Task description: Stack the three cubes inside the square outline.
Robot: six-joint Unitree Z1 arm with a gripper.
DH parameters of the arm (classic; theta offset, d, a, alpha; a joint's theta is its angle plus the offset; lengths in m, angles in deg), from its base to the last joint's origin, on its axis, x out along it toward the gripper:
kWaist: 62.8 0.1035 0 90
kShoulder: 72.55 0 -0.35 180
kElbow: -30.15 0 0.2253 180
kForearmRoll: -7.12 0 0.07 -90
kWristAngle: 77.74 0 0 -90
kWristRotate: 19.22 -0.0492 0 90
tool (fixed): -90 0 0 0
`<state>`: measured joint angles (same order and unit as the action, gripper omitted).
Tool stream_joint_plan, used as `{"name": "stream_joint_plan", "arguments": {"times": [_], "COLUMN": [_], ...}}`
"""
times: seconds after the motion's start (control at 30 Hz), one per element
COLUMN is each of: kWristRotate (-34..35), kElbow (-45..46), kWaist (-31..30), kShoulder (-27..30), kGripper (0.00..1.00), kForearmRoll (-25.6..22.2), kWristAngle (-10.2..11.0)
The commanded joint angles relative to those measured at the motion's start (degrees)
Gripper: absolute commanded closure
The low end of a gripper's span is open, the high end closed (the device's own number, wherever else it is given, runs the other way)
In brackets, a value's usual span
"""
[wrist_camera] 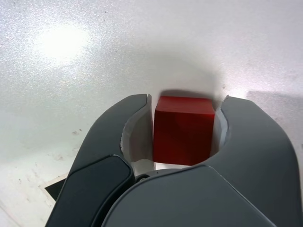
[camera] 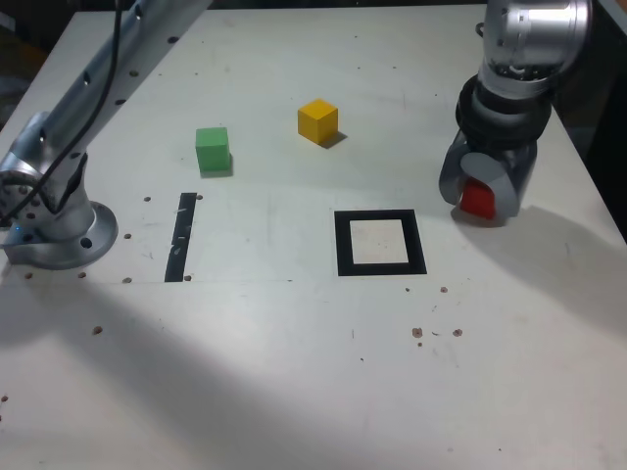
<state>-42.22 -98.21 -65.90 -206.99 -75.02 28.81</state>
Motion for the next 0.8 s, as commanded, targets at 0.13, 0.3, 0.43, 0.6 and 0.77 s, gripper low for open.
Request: {"name": "stream_joint_plan", "arguments": {"times": [0.13,0.3,0.43,0.6,0.77], "kWristRotate": [-0.1,0.5,3.9,10.7,18.4], "kElbow": [0.3,0.6,3.0,9.8,17.3], "kWaist": [0.4,0.4,0.1,-0.5,-1.6], "kShoulder": [0.1,3.5,8.8,15.5,20.5], "kGripper": [0.72,0.75,0.75,0.75,0.75], "kForearmRoll": [0.3,-2.0,-5.0,-5.8,-5.1], "kWristAngle": [-1.0,-1.3,-1.5,-2.7,-3.2]}}
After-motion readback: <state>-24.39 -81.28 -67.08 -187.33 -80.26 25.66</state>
